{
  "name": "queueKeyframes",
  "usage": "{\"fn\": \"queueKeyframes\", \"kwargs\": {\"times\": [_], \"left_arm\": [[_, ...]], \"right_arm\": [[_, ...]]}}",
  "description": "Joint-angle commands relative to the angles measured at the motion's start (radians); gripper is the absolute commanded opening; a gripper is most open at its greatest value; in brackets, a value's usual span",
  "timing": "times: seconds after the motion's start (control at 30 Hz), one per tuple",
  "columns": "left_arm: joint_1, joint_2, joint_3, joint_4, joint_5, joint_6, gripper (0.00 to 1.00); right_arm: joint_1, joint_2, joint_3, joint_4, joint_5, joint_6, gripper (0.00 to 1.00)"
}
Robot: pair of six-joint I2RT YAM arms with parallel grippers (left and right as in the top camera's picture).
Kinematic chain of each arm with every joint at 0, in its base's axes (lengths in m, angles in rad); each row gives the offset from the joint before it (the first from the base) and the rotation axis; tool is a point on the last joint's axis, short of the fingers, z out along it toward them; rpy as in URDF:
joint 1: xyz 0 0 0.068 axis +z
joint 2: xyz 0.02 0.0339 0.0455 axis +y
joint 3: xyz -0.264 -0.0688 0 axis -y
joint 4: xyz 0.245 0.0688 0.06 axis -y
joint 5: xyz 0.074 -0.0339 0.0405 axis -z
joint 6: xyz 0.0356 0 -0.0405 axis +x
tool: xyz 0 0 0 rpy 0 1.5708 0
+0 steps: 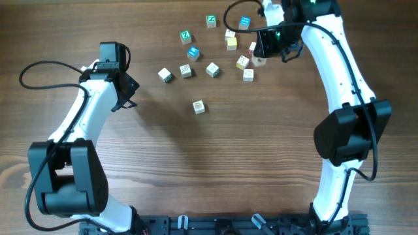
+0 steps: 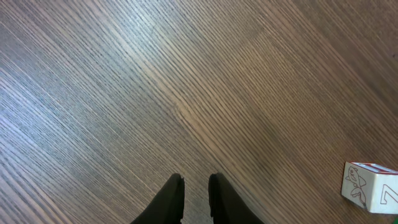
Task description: Form a circle
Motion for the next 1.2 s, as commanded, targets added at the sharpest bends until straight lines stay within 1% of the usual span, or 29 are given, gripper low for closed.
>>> {"fn": "queueKeyframes", "kwargs": {"times": [0.0, 0.1, 0.3, 0.57, 0.77, 0.8, 1.17], "left_arm": [[0.006, -0.008, 0.007, 0.000, -0.006, 0.002, 0.17], [0.006, -0.008, 0.007, 0.000, -0.006, 0.002, 0.17], [0.006, -0.008, 0.007, 0.000, -0.006, 0.002, 0.20], [0.006, -0.008, 0.007, 0.000, -0.006, 0.002, 0.21], [0.006, -0.008, 0.007, 0.000, -0.006, 0.002, 0.22], [0.006, -0.008, 0.007, 0.000, -0.006, 0.001, 0.22], [0.006, -0.008, 0.007, 0.000, -0.006, 0.002, 0.22]], "right_arm": [[0.033, 0.002, -0.054, -0.046, -0.055, -0.023, 0.22], [0.082, 0.002, -0.145, -0.029, -0.055, -0.022, 0.22], [0.190, 0.002, -0.307, 0.095, -0.054, -0.020, 0.23], [0.283, 0.002, -0.452, 0.245, -0.055, -0.021, 0.23], [0.341, 0.002, -0.464, 0.298, -0.048, -0.023, 0.24], [0.344, 0.002, -0.464, 0.301, -0.035, -0.022, 0.26], [0.346, 0.002, -0.465, 0.336, 0.004, -0.023, 0.27]]}}
